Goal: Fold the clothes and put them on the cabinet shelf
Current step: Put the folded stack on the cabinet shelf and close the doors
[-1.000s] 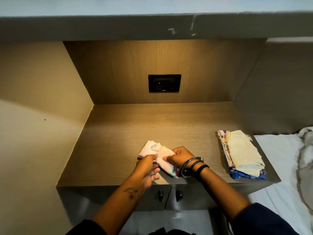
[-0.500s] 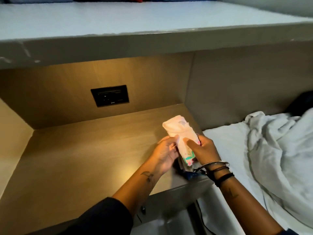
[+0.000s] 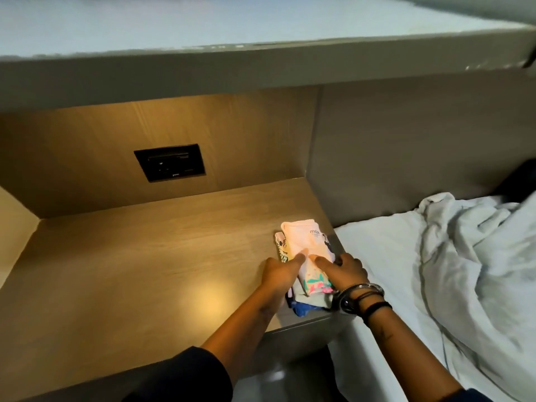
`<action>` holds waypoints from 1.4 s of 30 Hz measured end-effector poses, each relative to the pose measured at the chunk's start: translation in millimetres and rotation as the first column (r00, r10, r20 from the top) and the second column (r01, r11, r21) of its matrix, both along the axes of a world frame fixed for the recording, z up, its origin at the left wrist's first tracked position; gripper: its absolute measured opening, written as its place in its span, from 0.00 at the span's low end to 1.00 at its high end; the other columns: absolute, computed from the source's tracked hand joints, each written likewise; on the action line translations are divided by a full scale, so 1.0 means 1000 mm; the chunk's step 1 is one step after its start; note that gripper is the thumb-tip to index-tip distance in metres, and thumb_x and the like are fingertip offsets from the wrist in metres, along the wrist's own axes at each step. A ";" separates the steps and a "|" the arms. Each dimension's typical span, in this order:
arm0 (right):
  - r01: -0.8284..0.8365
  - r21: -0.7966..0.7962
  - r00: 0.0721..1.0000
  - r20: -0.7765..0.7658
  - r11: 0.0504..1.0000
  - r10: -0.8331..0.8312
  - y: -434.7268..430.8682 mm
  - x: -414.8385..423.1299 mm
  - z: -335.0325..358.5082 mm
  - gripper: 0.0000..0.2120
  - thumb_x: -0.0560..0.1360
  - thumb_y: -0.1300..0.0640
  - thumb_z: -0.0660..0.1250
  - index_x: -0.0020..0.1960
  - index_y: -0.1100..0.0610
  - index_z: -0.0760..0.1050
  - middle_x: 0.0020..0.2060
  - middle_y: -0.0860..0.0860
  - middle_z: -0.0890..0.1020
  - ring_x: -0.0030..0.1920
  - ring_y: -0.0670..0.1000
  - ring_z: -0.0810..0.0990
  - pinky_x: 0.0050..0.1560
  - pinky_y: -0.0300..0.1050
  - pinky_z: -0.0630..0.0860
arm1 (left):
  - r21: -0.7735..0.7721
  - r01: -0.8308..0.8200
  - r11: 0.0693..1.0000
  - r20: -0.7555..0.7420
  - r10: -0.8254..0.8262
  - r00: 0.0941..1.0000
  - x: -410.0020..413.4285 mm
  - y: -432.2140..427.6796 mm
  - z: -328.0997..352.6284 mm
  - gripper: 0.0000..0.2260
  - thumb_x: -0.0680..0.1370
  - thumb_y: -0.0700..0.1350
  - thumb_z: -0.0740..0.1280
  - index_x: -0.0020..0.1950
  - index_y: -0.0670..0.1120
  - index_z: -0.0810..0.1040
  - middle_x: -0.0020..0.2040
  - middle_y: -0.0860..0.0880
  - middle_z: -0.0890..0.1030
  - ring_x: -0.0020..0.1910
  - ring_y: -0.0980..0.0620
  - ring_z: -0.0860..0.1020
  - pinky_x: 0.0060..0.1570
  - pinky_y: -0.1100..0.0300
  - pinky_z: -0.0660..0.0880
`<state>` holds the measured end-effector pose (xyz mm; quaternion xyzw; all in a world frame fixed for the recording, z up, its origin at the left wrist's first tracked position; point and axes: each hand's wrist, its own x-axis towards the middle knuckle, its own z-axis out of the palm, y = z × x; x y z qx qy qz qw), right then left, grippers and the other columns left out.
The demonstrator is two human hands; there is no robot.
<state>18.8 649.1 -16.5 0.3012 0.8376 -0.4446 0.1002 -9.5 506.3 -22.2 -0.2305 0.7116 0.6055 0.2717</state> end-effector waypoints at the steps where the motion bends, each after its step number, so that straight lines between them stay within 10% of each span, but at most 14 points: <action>1: 0.023 -0.085 1.000 -0.019 0.996 -0.025 0.000 -0.001 -0.001 0.18 0.69 0.37 0.69 0.44 0.51 0.75 0.47 0.55 0.84 0.47 0.56 0.83 0.53 0.56 0.80 | 0.046 0.006 0.999 0.023 -0.007 1.000 0.001 0.001 0.002 0.21 0.72 0.56 0.73 0.55 0.41 0.80 0.45 0.45 0.86 0.34 0.49 0.85 0.39 0.53 0.84; 6: 0.116 -0.369 0.992 -0.005 0.922 -0.127 0.008 -0.002 0.002 0.18 0.65 0.44 0.76 0.44 0.57 0.80 0.31 0.49 0.85 0.29 0.50 0.84 0.25 0.37 0.76 | 0.228 -0.052 0.972 0.107 0.028 0.994 0.013 0.002 0.013 0.16 0.74 0.52 0.72 0.55 0.42 0.80 0.44 0.46 0.85 0.30 0.52 0.84 0.24 0.64 0.77; 19: -0.128 -0.626 0.894 -0.409 0.769 -0.184 -0.068 0.143 0.041 0.12 0.74 0.54 0.71 0.56 0.54 0.78 0.51 0.57 0.85 0.48 0.58 0.85 0.49 0.54 0.81 | 0.508 -0.127 0.852 -0.279 0.302 0.912 0.172 -0.057 0.065 0.18 0.71 0.45 0.76 0.58 0.50 0.75 0.52 0.48 0.86 0.48 0.47 0.85 0.45 0.52 0.83; 33: -0.318 -0.108 0.231 -0.972 0.942 -0.034 -0.099 0.205 0.340 0.09 0.70 0.52 0.71 0.48 0.54 0.79 0.34 0.42 0.83 0.32 0.39 0.78 0.30 0.32 0.72 | 0.439 0.313 0.842 -0.816 0.228 0.532 0.214 -0.086 0.338 0.18 0.74 0.50 0.73 0.60 0.44 0.76 0.52 0.44 0.86 0.50 0.44 0.85 0.50 0.41 0.81; 42: -0.122 -0.047 0.499 -0.866 0.991 0.020 -0.061 0.029 0.459 0.13 0.60 0.51 0.73 0.41 0.57 0.78 0.39 0.54 0.85 0.41 0.55 0.85 0.46 0.54 0.82 | 0.382 0.271 0.884 -0.705 0.089 0.704 0.064 -0.040 0.452 0.16 0.82 0.49 0.61 0.61 0.39 0.78 0.52 0.40 0.84 0.49 0.41 0.83 0.52 0.46 0.80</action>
